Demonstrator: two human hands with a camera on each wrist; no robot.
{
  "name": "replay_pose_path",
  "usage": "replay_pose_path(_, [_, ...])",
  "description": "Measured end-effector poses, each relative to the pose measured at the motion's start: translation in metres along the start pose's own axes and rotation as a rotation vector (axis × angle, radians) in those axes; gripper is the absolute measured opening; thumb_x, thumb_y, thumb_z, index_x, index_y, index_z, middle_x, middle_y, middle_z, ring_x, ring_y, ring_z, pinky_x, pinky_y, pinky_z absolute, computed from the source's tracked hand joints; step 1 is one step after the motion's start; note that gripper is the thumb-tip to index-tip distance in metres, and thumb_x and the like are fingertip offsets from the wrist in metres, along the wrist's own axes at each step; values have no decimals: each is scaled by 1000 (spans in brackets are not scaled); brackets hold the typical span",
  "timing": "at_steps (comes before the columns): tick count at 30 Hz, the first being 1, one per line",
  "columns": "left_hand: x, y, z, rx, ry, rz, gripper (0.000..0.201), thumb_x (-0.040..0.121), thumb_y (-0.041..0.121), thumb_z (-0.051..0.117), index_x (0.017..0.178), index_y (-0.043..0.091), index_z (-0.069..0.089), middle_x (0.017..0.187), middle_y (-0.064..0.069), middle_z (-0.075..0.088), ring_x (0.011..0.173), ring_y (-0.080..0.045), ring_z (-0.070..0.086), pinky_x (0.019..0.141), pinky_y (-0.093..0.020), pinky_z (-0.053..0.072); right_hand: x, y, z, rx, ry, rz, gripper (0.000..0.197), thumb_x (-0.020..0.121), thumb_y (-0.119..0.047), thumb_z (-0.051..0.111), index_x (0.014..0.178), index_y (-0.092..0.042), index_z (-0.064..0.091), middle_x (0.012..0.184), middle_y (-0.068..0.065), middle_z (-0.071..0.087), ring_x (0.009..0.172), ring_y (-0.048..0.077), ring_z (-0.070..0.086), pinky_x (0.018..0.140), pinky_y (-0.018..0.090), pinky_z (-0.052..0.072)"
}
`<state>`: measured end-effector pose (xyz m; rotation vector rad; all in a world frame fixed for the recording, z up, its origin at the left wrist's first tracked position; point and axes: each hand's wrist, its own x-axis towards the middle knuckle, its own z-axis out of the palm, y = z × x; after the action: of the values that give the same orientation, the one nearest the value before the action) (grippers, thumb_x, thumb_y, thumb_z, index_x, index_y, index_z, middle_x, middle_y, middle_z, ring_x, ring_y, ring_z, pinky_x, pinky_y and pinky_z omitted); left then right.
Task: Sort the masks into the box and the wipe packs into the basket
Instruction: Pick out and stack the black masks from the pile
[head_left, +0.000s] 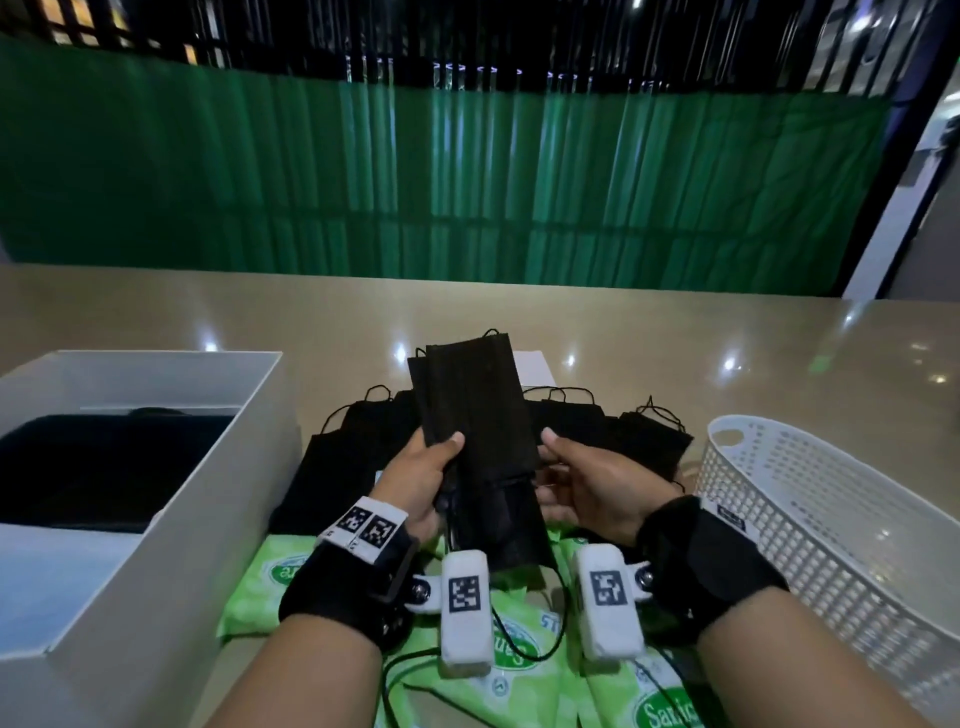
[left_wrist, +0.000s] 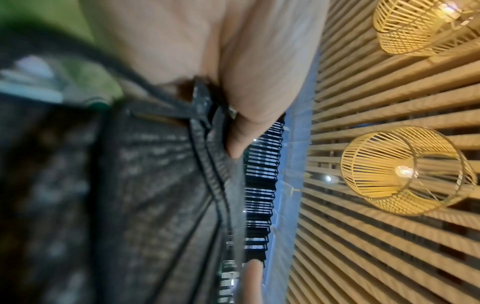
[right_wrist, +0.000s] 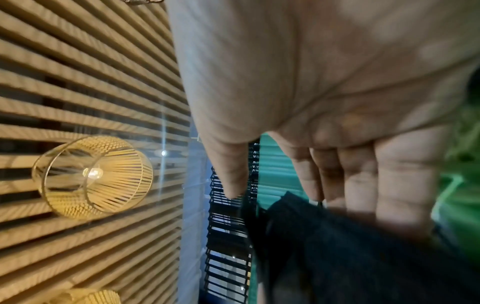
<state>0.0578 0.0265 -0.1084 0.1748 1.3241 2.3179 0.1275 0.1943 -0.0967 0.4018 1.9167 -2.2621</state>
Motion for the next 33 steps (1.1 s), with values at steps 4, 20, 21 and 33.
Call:
replay_pose_path(4, [7,-6,-9,-12,8,12,45,97,0,41,136,22,41,122,-12,60,106,-27,62,86,-42,53,12,7,8,102,19,-79,30,89,-29,57,112,-11,62,93,5,67,81,17,64,70,26,54])
replay_pose_path(20, [8,-12,-14,-4,-254,-163,48,85,7,42,132,-2,46,115,-21,61,98,-31,61,86,-44,51,21,21,0,63,154,-150,12,88,-21,61,94,-10,63,83,5,69,71,13,65,62,24,54])
replay_pose_path(21, [8,-12,-14,13,-262,-158,52,81,7,44,131,-3,46,113,-21,61,97,-31,61,85,-42,52,20,21,1,51,130,-144,13,89,-22,60,93,-9,62,82,5,68,70,13,64,60,23,52])
replay_pose_path(33, [5,-9,-11,21,-143,-97,59,77,26,53,129,-1,50,127,-19,57,117,-33,53,96,-45,44,5,11,-4,214,34,-104,23,91,-3,46,107,1,62,97,16,69,78,23,68,73,31,57])
